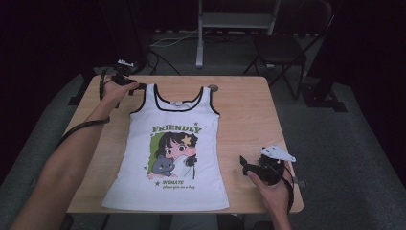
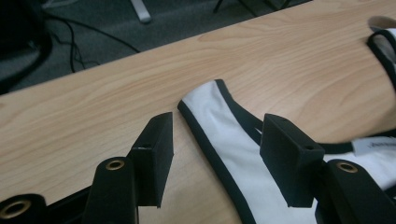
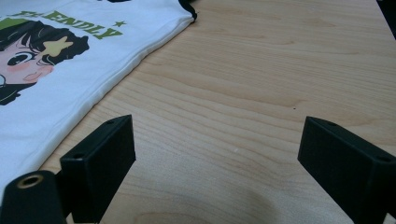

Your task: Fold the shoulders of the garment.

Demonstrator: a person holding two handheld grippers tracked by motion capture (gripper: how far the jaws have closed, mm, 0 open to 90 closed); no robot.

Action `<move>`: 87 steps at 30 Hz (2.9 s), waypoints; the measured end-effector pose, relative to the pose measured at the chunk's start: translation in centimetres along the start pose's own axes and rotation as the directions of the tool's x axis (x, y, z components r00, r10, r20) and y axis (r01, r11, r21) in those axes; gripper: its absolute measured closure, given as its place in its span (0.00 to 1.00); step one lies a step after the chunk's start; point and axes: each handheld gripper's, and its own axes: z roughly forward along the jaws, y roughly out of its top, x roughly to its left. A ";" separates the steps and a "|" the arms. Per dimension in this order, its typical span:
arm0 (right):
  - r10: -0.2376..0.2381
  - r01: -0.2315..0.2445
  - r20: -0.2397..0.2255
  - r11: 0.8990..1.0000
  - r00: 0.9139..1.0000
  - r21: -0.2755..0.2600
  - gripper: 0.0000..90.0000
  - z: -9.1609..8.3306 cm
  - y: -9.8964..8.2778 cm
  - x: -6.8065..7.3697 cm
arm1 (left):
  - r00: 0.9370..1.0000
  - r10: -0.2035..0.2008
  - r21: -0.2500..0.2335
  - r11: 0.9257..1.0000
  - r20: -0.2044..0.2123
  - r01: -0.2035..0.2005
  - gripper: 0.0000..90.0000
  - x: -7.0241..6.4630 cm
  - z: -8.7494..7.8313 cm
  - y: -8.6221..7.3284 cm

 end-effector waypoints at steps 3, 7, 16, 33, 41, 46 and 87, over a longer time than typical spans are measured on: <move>-0.005 0.005 -0.001 1.000 1.000 0.004 0.12 0.0 0.0 0.1 | 1.000 -0.016 0.017 1.000 -0.007 0.017 0.55 0.4 1.1 0.1; -0.014 0.014 -0.003 1.000 1.000 0.009 0.12 0.1 0.0 0.1 | 0.999 -0.052 0.027 0.998 -0.002 0.052 0.56 0.9 2.5 0.1; -0.025 0.025 -0.010 1.000 1.000 0.014 0.12 0.2 0.1 0.4 | 0.997 -0.078 0.044 0.996 0.002 0.078 0.60 1.8 4.0 -0.6; -0.053 0.053 -0.019 0.998 0.998 0.021 0.12 0.4 0.2 0.8 | 0.999 -0.043 0.094 0.995 0.005 0.042 0.72 0.9 5.3 -0.4; -0.057 0.058 -0.025 0.998 0.998 0.027 0.12 0.5 0.2 0.8 | 0.999 -0.045 0.082 0.996 0.013 0.043 0.80 0.8 5.7 -0.6; -0.061 0.061 -0.026 0.998 0.998 0.029 0.12 0.5 0.2 0.8 | 0.997 -0.065 0.060 0.996 0.050 0.062 0.94 0.7 5.3 -0.6; -0.109 0.110 -0.038 0.993 0.993 0.036 0.12 0.5 0.2 1.2 | 0.969 -0.065 -0.087 0.992 0.240 0.089 0.96 -3.5 -1.9 0.3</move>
